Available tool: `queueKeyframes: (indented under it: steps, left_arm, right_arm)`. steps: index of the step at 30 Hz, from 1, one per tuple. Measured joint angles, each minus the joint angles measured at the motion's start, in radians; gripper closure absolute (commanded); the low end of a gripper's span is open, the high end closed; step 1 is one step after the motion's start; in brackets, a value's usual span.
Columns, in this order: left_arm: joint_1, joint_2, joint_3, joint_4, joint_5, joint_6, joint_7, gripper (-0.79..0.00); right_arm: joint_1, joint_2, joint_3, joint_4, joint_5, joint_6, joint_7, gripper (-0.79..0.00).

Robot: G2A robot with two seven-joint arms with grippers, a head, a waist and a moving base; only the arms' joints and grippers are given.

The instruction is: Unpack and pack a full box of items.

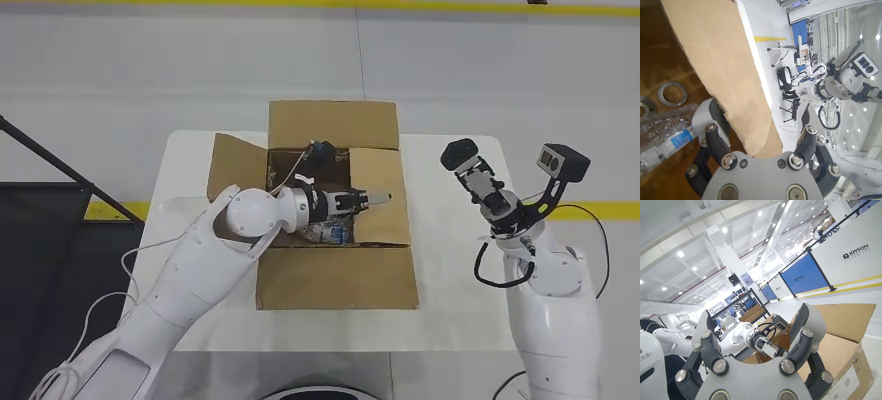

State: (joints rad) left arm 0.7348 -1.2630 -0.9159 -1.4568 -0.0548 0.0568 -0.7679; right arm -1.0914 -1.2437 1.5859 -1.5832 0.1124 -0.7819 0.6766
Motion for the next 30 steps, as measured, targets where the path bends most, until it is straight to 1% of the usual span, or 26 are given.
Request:
queueKeyframes:
  steps: [6, 10, 14, 21, 24, 30]
  left_arm:
    - [-0.003, -0.003, -0.013, -0.068, 0.006, 0.004, 0.028, -0.785]
    - [-0.032, -0.018, 0.014, -0.063, 0.010, -0.004, 0.083, -0.785]
    - [-0.072, -0.044, 0.067, -0.025, 0.001, -0.032, 0.154, -0.785]
    - [-0.140, -0.105, 0.182, 0.063, -0.005, -0.104, 0.278, -0.785]
    - [-0.165, -0.131, 0.227, 0.103, -0.005, -0.119, 0.298, -0.785]
    - [-0.216, -0.182, 0.305, 0.203, -0.016, -0.119, 0.290, -0.785]
  right_arm:
    - [-0.015, 0.008, 0.014, -0.008, 0.000, -0.012, -0.024, -0.785]
    - [-0.035, 0.014, 0.038, -0.019, -0.004, -0.018, -0.043, -0.785]
    - [-0.069, 0.021, 0.078, -0.040, -0.016, -0.025, -0.073, -0.785]
    - [-0.169, 0.033, 0.175, -0.094, -0.012, -0.046, -0.140, -0.785]
    - [-0.209, 0.037, 0.205, -0.107, -0.008, -0.050, -0.157, -0.785]
    - [-0.271, 0.043, 0.243, -0.130, 0.002, -0.063, -0.183, -0.785]
